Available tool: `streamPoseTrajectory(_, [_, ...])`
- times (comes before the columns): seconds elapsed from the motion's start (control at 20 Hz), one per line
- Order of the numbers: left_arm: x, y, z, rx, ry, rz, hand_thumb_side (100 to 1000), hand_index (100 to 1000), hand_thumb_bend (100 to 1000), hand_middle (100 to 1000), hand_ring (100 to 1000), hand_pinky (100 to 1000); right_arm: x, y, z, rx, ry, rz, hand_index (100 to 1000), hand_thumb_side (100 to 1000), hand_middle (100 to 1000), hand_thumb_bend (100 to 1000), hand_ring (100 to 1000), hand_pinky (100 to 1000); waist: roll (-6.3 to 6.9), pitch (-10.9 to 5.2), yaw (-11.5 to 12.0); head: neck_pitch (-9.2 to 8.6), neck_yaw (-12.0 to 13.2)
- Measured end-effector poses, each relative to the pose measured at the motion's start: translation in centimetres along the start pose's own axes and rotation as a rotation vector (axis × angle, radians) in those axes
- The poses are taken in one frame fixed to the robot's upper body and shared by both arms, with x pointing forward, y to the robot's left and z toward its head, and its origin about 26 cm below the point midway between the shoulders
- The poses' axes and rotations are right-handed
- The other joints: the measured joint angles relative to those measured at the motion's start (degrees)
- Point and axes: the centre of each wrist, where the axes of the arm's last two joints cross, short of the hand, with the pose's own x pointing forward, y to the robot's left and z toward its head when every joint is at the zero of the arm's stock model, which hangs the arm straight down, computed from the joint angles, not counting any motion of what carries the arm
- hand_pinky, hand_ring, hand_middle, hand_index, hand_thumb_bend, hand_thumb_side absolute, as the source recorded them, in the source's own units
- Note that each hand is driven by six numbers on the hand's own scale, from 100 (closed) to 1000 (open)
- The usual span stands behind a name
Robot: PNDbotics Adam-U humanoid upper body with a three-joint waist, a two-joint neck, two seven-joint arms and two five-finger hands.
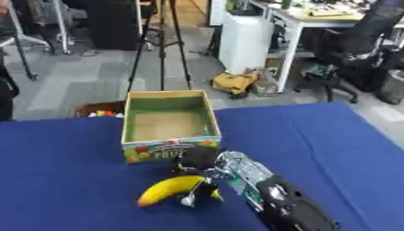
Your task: Pick up objects on the table and place them in the box.
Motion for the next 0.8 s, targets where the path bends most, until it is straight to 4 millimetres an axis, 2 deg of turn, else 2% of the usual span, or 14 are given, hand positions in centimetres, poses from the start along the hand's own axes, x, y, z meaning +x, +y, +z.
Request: streamPoseTrajectory(0.8, [0.00, -0.01, -0.01, 0.005, 0.004, -0.001, 983, 863, 100, 636, 663, 458, 0.02, 0.20, -0.12, -0.046, -0.003, -0.002, 660, 472, 539, 236, 597, 497, 0.16, 0.05, -0.1, 0.00, -0.5])
